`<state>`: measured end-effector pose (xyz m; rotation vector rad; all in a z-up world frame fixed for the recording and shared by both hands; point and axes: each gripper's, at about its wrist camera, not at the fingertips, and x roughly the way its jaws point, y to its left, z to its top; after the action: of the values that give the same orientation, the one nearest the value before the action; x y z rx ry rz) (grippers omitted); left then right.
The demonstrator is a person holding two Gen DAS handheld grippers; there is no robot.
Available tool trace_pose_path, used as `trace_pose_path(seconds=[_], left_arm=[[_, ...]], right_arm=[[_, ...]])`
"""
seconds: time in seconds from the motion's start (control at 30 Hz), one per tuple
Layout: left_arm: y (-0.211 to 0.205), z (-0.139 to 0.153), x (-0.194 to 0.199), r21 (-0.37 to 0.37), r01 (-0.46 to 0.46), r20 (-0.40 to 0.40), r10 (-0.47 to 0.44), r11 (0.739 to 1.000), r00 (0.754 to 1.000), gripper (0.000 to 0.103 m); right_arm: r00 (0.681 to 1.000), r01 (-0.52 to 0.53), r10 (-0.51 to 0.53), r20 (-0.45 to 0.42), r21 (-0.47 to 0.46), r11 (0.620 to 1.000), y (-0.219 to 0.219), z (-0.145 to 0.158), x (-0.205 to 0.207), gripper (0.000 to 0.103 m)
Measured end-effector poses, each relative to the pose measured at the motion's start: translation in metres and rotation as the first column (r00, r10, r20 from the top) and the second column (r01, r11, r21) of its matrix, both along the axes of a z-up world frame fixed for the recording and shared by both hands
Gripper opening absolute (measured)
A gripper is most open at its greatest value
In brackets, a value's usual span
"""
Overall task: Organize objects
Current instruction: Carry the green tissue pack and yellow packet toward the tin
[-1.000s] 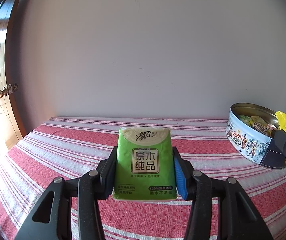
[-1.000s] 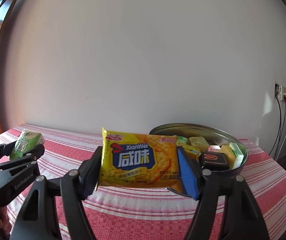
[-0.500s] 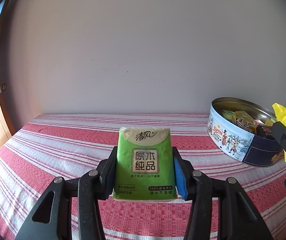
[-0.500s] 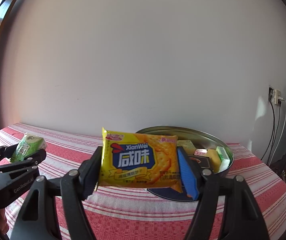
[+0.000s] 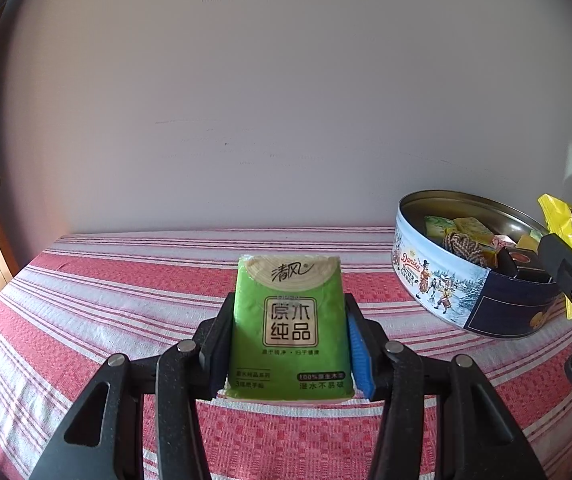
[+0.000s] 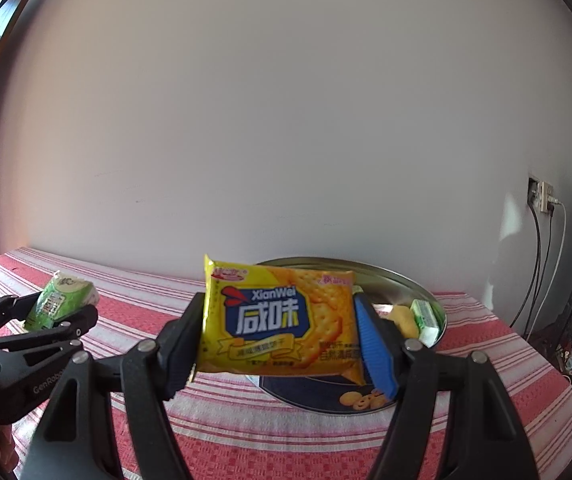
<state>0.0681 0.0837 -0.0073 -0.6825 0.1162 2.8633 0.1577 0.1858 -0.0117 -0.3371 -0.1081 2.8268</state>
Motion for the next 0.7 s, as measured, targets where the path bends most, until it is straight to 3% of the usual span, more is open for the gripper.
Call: trace_pose_path(seconds=[0.3,0.7], left_arm=[[0.010,0.001,0.000,0.004,0.024,0.004,-0.024,1.000,1.000,0.051],[0.045,0.007,-0.003,0.014,0.082,-0.006,-0.082,0.997,0.997,0.051]], right_arm=[[1.000,0.003,-0.003,0.003,0.031,1.000,0.009,-0.001,0.000,0.072],[0.994,0.091,-0.086,-0.070,0.066,0.994,0.036,0.007,0.002,0.072]])
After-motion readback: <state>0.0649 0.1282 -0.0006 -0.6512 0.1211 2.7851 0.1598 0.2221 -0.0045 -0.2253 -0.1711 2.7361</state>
